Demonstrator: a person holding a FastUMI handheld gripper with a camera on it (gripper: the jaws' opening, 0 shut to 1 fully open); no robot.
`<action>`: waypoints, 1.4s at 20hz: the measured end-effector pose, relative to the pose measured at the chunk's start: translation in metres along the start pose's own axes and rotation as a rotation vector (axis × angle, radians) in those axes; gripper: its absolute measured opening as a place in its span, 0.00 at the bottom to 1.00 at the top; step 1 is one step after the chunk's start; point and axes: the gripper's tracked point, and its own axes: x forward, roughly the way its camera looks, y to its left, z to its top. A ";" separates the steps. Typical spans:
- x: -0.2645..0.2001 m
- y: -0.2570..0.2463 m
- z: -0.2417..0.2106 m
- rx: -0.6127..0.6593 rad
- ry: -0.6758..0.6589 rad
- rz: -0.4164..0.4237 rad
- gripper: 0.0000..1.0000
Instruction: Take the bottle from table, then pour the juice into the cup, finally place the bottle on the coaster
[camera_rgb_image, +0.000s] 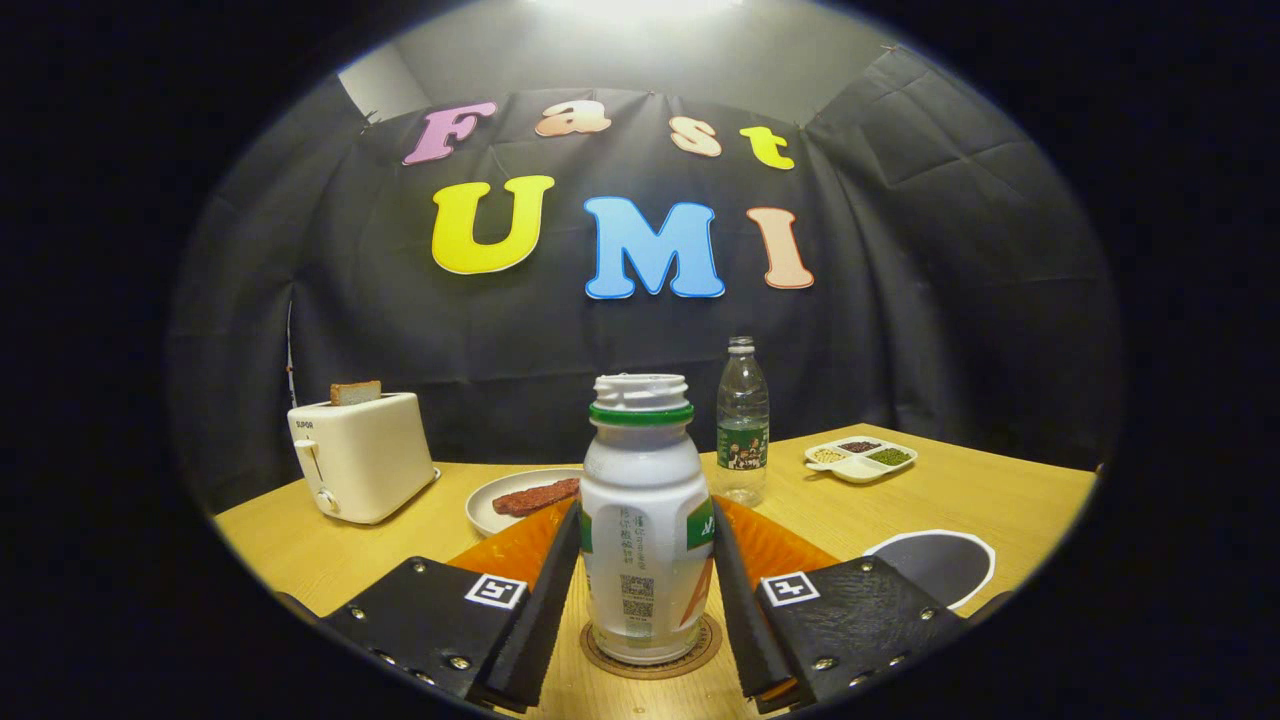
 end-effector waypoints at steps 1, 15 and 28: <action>0.000 0.001 0.000 -0.003 -0.001 0.003 0.71; -0.008 -0.002 0.013 0.015 -0.010 0.029 0.96; -0.052 -0.025 0.168 0.056 -0.304 0.072 0.96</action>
